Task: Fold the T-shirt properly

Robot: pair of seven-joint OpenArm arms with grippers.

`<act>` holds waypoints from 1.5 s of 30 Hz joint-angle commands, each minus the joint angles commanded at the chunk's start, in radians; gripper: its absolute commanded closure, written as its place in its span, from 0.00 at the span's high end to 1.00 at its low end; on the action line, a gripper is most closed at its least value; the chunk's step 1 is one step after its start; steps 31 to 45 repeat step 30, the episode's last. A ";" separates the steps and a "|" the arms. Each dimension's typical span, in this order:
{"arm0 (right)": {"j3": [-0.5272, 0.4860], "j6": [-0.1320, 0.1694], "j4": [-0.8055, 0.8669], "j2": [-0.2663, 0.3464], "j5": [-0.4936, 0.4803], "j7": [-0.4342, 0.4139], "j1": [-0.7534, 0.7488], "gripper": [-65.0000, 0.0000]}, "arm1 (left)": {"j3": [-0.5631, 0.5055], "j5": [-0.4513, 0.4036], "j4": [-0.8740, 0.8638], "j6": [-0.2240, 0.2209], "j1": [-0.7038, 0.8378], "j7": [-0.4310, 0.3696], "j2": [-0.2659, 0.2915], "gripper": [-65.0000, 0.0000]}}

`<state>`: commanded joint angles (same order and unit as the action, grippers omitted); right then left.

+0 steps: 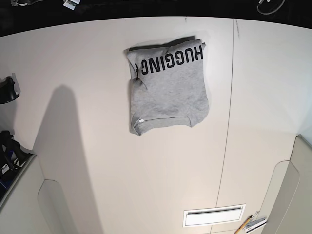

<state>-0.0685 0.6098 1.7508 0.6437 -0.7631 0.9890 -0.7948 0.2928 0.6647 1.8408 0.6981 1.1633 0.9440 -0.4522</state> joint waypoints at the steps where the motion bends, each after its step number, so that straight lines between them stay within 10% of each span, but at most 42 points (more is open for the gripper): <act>1: -0.035 0.000 -0.030 0.011 0.034 -0.040 0.001 0.00 | -0.047 -0.055 -0.053 0.000 0.000 -0.062 0.000 0.21; 6: -0.202 -0.003 -0.214 0.029 0.172 -0.134 0.075 0.00 | -0.280 -0.442 -0.335 0.000 -0.073 -0.443 -0.016 0.21; 13: -0.459 -0.003 -0.525 0.026 0.218 -0.264 0.310 0.00 | -0.354 -0.393 -0.737 0.000 -0.328 -0.484 -0.009 0.21; 19: -0.618 -0.003 -0.739 -0.041 0.297 -0.309 0.474 0.00 | -0.373 -0.347 -1.086 0.000 -0.524 -0.756 0.038 0.21; 29: -0.642 -0.004 -0.882 -0.153 0.483 -0.417 0.607 0.00 | -0.761 -0.324 -1.231 0.000 -0.824 -0.760 0.048 0.21; 45: -0.642 -0.005 -0.882 -0.156 0.483 -0.417 0.621 0.00 | -0.767 -0.324 -1.231 0.000 -0.834 -0.760 0.053 0.21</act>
